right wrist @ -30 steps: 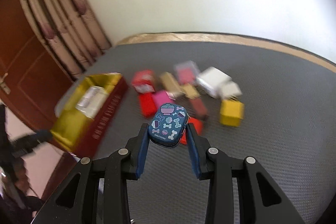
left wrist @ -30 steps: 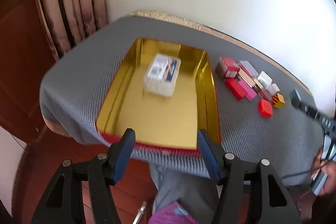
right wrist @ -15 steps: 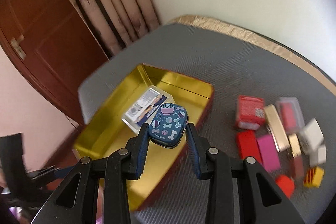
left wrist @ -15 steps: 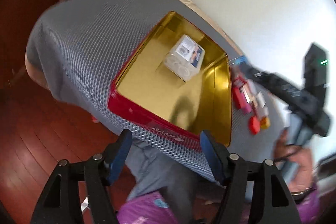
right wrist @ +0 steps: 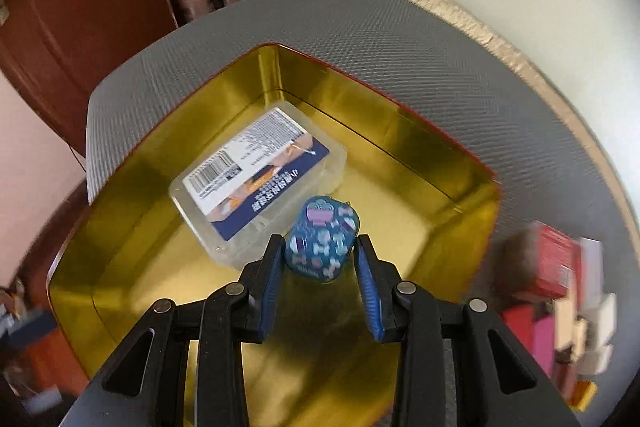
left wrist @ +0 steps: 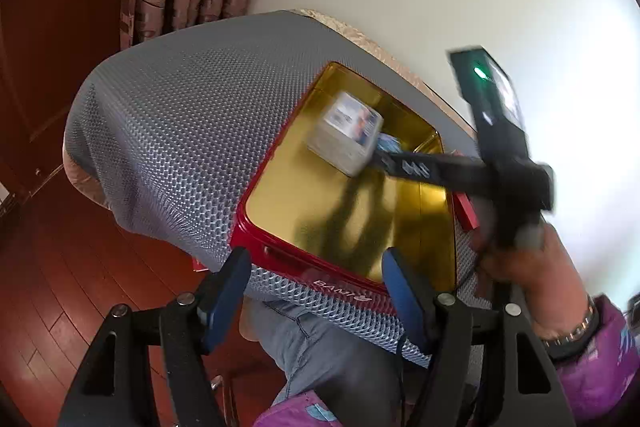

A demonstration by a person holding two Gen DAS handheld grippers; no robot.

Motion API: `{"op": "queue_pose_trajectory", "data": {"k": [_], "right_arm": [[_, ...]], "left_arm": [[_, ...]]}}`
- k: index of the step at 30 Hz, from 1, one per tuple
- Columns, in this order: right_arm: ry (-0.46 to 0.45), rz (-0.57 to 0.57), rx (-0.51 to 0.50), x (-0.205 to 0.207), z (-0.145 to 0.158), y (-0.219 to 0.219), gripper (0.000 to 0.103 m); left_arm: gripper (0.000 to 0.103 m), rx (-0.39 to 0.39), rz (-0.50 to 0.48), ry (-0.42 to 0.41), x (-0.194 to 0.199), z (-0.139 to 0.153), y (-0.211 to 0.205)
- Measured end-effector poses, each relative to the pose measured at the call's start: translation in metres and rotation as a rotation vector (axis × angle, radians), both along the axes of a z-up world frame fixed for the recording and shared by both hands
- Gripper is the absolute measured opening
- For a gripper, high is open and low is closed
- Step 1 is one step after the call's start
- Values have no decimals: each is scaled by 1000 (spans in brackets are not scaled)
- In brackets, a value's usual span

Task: Organize rigid objects
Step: 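Lower the blue patterned tin into the gold tin and open the right tool, then grasp the red rounded case with the left tool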

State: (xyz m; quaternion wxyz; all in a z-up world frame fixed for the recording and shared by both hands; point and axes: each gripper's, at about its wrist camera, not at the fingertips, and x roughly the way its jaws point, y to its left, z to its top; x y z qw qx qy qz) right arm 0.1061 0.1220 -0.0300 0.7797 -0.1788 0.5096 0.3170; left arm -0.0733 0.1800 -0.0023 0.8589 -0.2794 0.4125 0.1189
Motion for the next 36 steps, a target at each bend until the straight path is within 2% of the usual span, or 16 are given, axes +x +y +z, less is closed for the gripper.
{"op": "queue_pose_trajectory", "data": {"k": [2, 4, 5, 6, 9, 11, 12, 15, 17, 19, 20, 24, 27, 30, 34, 36], "right_arm": [[-7, -18, 28, 9, -2, 8, 35], [-12, -32, 90, 14, 3, 7, 51], [-32, -55, 120, 15, 9, 1, 72], [-55, -79, 167, 12, 18, -10, 86], [-114, -83, 351, -6, 49, -54, 89], [-200, -95, 379, -24, 65, -85, 92], [-270, -120, 376, -37, 72, -109, 101], [-431, -245, 299, -63, 72, -179, 103], [-477, -323, 206, -69, 60, -226, 103], [-496, -398, 79, -70, 42, -274, 102], [-495, -446, 9, -69, 31, -302, 102], [-463, -550, -77, -68, 4, -372, 102], [-385, -615, -30, -67, -10, -406, 102], [-378, -666, 69, -67, -4, -423, 102], [-359, -686, 132, -73, -3, -430, 102], [-359, -695, 169, -74, -3, -435, 103]], "left_arm": [[70, -14, 14, -4, -1, -3, 4], [70, -23, 33, -32, -7, -4, 9], [70, -37, 36, -52, -9, -3, 10], [70, -43, 31, -64, -9, -2, 11], [70, -60, 1, -112, -9, 3, 6], [70, -95, -41, -136, -9, 6, -2], [70, -97, -58, -135, -9, 8, -6], [70, 2, -137, -164, -9, 22, -36], [70, 106, -181, -173, -10, 32, -62], [70, 159, -237, -167, -6, 34, -85], [70, 173, -264, -156, -4, 33, -94], [70, 130, -395, -116, 21, 31, -132], [70, 28, -499, -101, 54, 33, -157], [70, -35, -559, -46, 97, 26, -187], [70, -24, -638, 31, 152, 13, -234], [70, 26, -667, 64, 167, 8, -254]]}}
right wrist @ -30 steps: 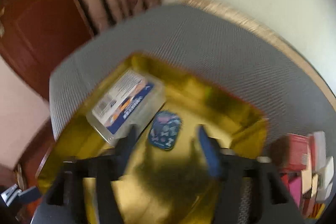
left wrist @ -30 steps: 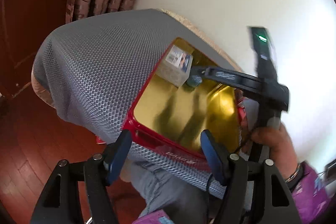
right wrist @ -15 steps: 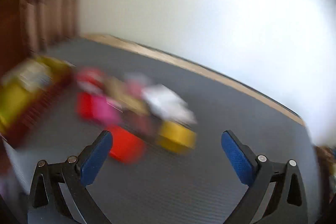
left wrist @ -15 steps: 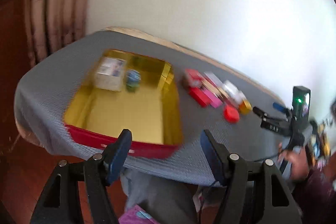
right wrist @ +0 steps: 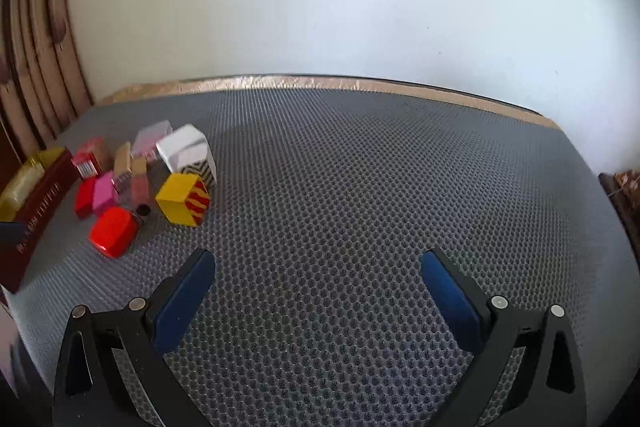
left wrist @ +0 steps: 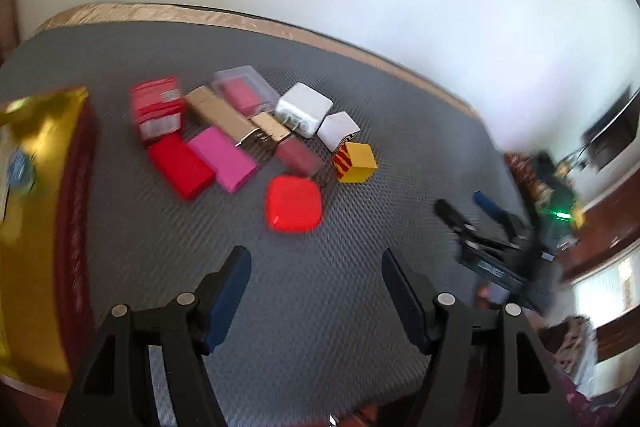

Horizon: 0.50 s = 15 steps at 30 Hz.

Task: Organize rigid objects
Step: 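Grasp the red rounded case with the left tool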

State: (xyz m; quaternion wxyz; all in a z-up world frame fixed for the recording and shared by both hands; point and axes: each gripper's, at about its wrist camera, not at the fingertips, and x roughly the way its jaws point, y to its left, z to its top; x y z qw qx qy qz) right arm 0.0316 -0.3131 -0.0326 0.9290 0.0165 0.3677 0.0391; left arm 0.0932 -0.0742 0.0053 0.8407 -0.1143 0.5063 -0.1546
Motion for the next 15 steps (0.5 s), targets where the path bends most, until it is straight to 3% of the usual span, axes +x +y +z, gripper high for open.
{"op": "queue_pose_trajectory", "data": {"k": [4, 12, 15], "right_arm": [[5, -3, 69, 2, -2, -8, 103], [4, 19, 98, 2, -2, -11, 103], [8, 22, 104, 3, -3, -13, 103]], "left_arm": [[70, 122, -47, 20, 26, -16, -31], [70, 214, -42, 77, 47, -45, -39], [70, 213, -41, 103, 54, -51, -37]]}}
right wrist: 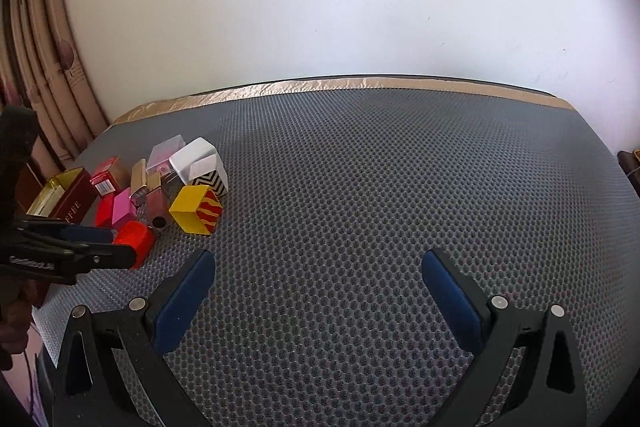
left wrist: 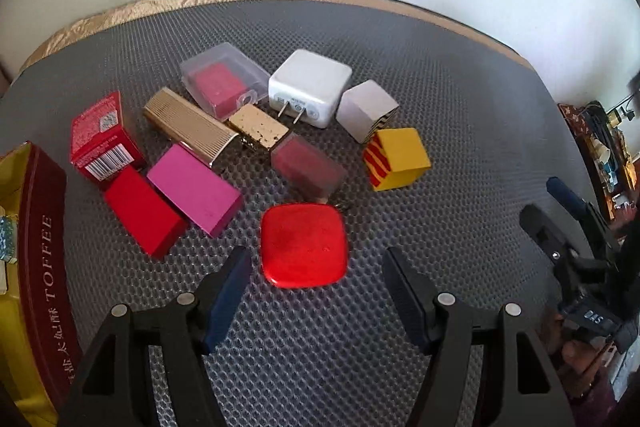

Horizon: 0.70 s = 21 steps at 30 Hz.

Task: Organize rigid objects
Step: 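Grasp the red rounded case with the left tool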

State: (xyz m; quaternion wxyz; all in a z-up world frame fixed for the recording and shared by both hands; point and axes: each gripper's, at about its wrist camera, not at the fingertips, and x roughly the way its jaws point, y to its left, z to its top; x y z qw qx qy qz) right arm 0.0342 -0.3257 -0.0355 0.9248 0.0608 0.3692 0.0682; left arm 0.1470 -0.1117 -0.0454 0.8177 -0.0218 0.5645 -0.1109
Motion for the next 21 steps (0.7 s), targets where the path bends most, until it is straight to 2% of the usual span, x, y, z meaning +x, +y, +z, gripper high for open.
{"op": "queue_pose_trajectory", "data": {"k": [4, 6, 7, 8, 10, 16, 18, 21], "right_arm": [[10, 4, 1, 2, -2, 0, 103], [17, 5, -1, 3, -4, 0, 102], [18, 5, -1, 3, -4, 0, 103], [19, 6, -2, 4, -5, 1, 103], [22, 7, -2, 4, -5, 0, 103], [19, 15, -4, 4, -5, 0, 103], [4, 34, 1, 2, -2, 2, 103], [15, 112, 75, 3, 3, 12, 103]], "left_arm": [[70, -1, 6, -2, 16, -10, -1], [69, -31, 11, 3, 21, -14, 0], [54, -29, 20, -6, 21, -15, 1], [48, 18, 29, -21, 22, -15, 1], [48, 22, 27, -23, 20, -14, 4], [48, -75, 74, -32, -3, -7, 23], [48, -130, 99, -29, -16, -4, 32], [48, -180, 125, -32, -36, 4, 47]]}}
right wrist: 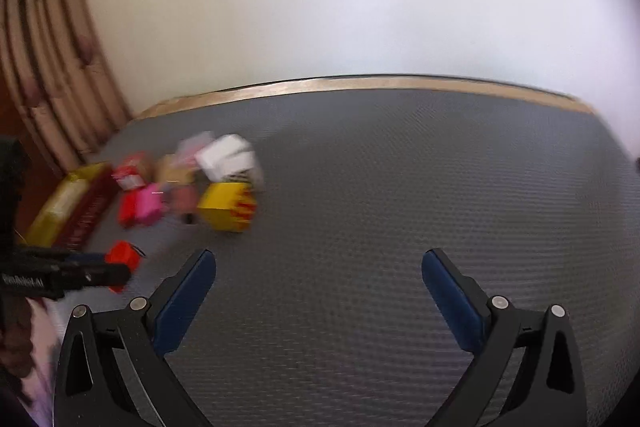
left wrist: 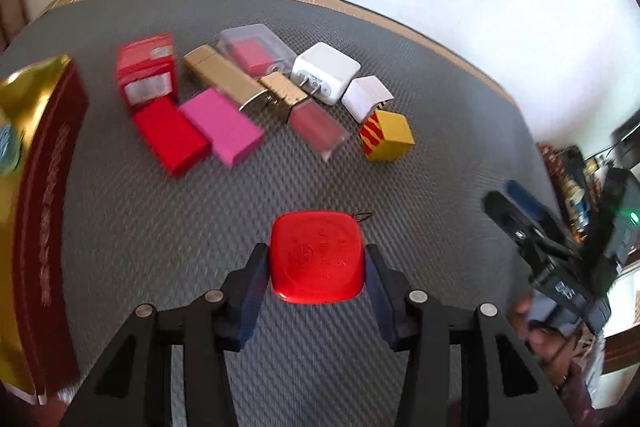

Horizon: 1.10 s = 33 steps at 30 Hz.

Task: Organize rigid objects
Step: 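Grasp the red rounded case with the left tool, then place the red case into the gold tin with the left tool while the right tool grasps the yellow cube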

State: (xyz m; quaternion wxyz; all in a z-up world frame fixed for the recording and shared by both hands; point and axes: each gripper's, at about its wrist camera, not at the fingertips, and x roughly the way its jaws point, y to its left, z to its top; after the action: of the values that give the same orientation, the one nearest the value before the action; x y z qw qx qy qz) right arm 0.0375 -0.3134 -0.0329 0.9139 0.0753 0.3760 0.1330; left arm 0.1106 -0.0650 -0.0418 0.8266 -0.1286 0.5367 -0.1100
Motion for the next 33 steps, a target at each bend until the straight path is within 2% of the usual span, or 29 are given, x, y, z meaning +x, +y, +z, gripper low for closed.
{"op": "queue_pose_trajectory", "data": {"k": [2, 7, 10, 12, 14, 16, 17, 18, 20, 25, 30, 33], "right_arm": [[12, 35, 17, 5, 3, 16, 103], [15, 88, -17, 25, 7, 54, 103], [23, 80, -31, 41, 5, 66, 94], [51, 77, -38, 50, 0, 72, 82], [75, 65, -49, 58, -5, 75, 80], [83, 61, -65, 62, -10, 79, 73], [90, 62, -82, 64, -13, 82, 61], [103, 70, -83, 66, -15, 84, 45], [129, 79, -96, 68, -21, 88, 31], [94, 88, -117, 56, -20, 88, 30], [80, 91, -103, 37, -19, 80, 29], [83, 80, -87, 36, -19, 74, 29]], "left_arm": [[48, -20, 12, 0, -13, 5, 9], [48, -62, 38, -13, -29, 21, 25], [48, -74, 53, -34, -47, 38, 16], [48, -76, 63, -49, -51, 47, 22], [48, -81, 80, -63, -54, 54, 29], [48, -85, 90, -73, -60, 62, 38], [48, -83, 102, -79, -62, 67, 45], [48, -82, 114, -83, -66, 71, 52], [48, -86, 140, -88, -70, 78, 69], [48, -25, 249, -94, -77, 89, 119], [48, 38, 318, -3, -61, 63, 160], [48, 62, 310, 15, -46, 50, 168]]}}
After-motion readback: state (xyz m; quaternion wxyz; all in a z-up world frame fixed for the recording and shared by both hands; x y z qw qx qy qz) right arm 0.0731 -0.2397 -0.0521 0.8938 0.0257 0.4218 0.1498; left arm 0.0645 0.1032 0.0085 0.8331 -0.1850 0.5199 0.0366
